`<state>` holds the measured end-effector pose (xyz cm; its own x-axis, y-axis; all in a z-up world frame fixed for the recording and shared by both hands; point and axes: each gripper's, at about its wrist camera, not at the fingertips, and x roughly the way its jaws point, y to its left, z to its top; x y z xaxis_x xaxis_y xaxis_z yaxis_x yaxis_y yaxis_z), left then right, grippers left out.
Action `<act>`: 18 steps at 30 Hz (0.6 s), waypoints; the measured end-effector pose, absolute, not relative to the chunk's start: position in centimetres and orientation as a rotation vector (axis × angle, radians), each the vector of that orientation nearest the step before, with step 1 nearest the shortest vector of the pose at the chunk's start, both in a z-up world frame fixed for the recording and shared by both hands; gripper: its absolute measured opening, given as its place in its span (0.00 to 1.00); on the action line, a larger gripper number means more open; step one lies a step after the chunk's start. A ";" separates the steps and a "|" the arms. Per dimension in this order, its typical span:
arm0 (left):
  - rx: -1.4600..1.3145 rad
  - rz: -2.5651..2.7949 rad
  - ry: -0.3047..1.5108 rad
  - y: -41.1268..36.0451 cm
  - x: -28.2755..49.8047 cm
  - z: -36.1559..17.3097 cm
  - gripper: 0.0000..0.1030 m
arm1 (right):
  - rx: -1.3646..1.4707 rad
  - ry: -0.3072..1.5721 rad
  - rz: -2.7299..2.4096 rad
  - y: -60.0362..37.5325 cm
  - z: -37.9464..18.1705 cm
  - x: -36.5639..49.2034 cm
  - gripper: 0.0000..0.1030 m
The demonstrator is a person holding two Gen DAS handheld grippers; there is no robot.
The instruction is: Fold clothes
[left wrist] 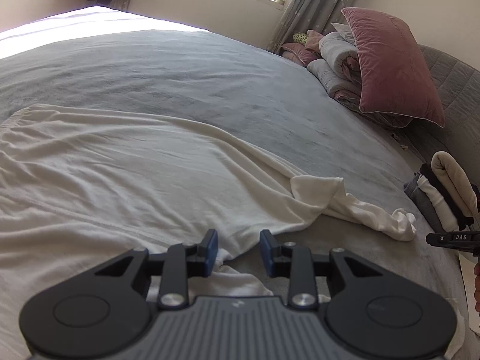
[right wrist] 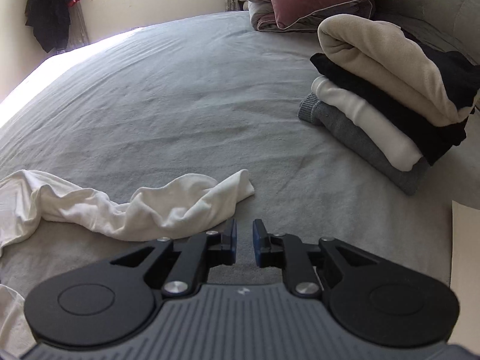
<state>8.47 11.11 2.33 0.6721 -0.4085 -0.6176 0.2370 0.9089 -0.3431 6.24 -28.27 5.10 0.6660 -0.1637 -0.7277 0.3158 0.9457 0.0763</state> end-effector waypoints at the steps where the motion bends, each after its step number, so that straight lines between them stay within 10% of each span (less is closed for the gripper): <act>1: -0.242 -0.375 0.748 11.1 8.3 2.5 0.31 | 0.197 0.796 -0.260 -27.8 5.6 6.2 0.17; 5: -0.218 -0.414 0.724 10.6 7.4 3.3 0.34 | 0.167 0.761 -0.216 -26.3 7.2 7.4 0.36; 18: -0.001 -0.492 0.662 3.1 9.8 4.7 0.46 | 0.419 0.712 -0.169 -28.6 3.6 12.4 0.36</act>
<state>9.82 3.11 4.74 0.6786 -0.4381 -0.5895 0.4378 0.8857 -0.1543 12.36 -28.60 3.56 0.7477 -0.0089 -0.6640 0.2899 0.9040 0.3143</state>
